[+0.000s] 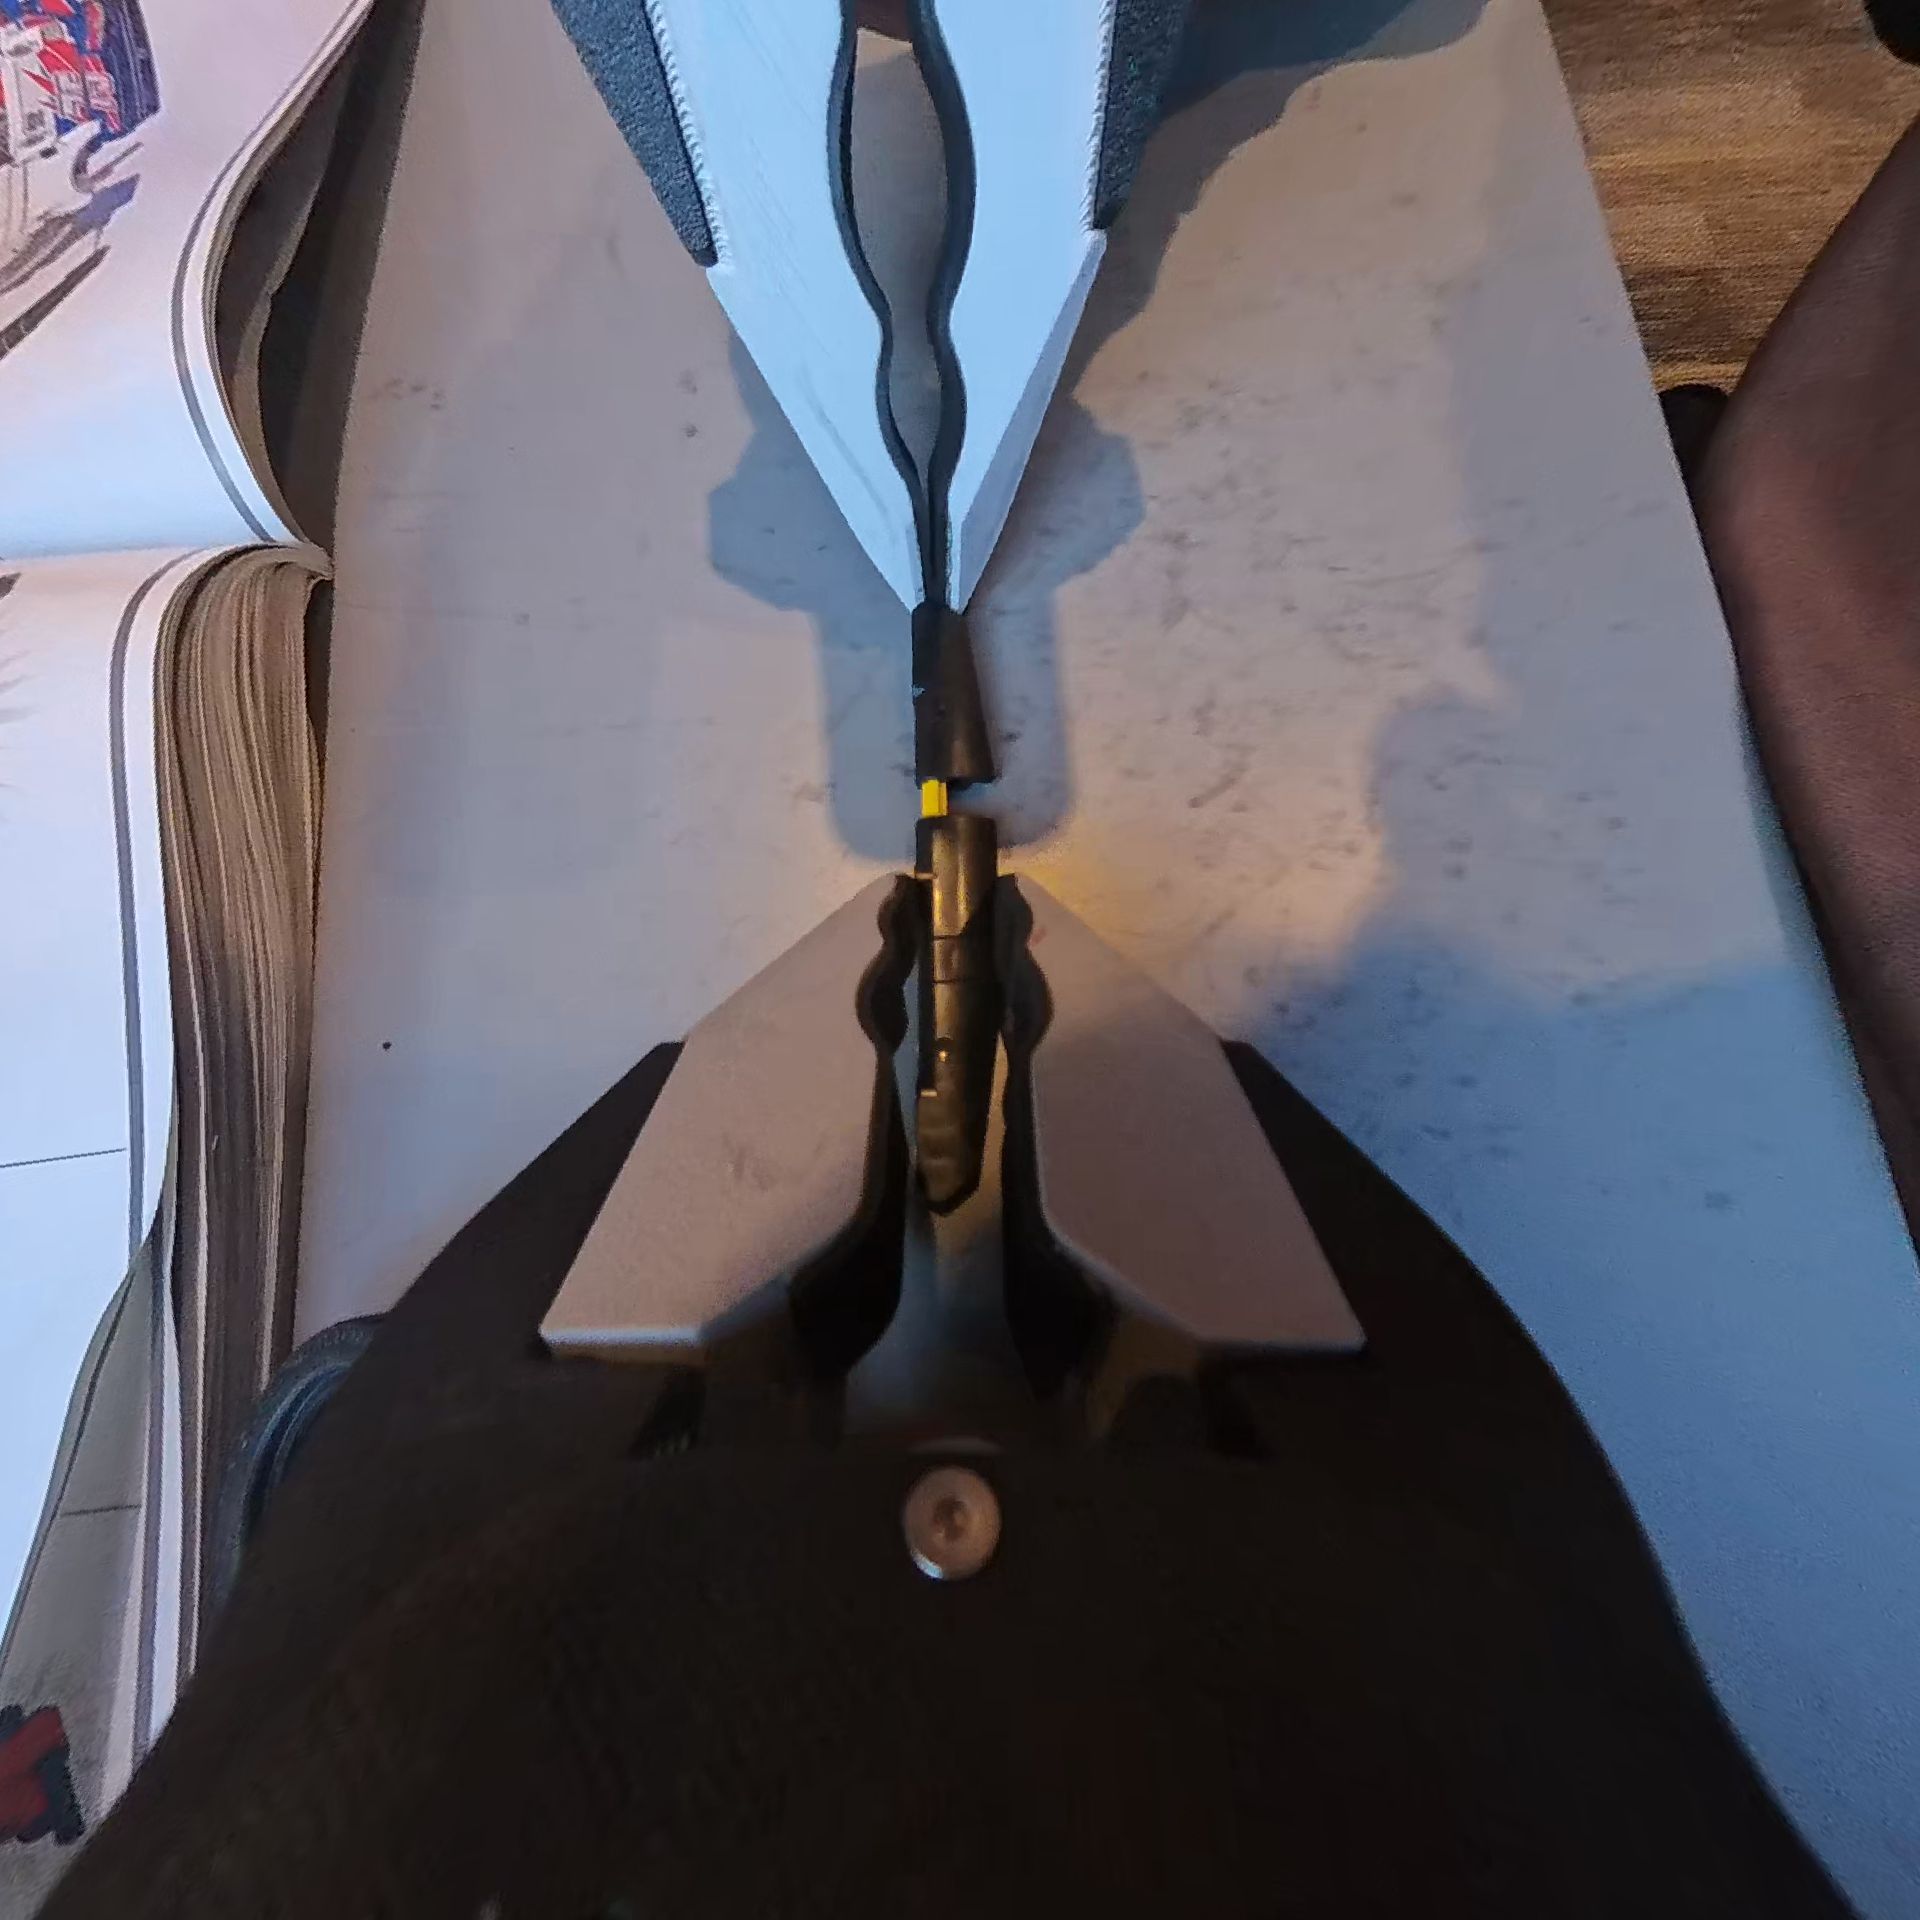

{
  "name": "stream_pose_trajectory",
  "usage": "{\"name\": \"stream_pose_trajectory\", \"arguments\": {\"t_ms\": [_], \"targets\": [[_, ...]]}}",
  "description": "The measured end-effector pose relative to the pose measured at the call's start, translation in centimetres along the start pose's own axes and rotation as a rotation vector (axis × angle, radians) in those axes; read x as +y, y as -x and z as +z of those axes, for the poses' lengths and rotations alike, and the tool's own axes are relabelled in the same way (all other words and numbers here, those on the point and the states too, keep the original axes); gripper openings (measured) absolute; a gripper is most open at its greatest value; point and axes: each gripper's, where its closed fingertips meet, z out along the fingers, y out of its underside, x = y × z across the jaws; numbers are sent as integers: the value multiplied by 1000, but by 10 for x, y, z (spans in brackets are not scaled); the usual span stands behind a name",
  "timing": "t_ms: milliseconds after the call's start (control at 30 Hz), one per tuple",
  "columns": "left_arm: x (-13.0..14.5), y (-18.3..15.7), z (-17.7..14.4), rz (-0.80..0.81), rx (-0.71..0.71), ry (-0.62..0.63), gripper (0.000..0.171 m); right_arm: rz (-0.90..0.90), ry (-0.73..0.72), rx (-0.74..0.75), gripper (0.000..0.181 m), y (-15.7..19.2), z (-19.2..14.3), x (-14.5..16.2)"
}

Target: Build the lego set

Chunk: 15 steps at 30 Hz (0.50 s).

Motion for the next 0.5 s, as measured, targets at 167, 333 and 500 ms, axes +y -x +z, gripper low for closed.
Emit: {"name": "stream_pose_trajectory", "arguments": {"t_ms": [167, 333, 500], "targets": [[0, 0, 0, -2, -4, 2, 11, 9, -19, 3, 0, -1, 1, -2], [-1, 2, 1, 4, -22, 2, 11, 8, -21, 36, 0, -2, 2, -2], [-4, 6, 4, 33, -76, -13, 12, 149, -63, 14, 0, -7, -4, 3]]}}
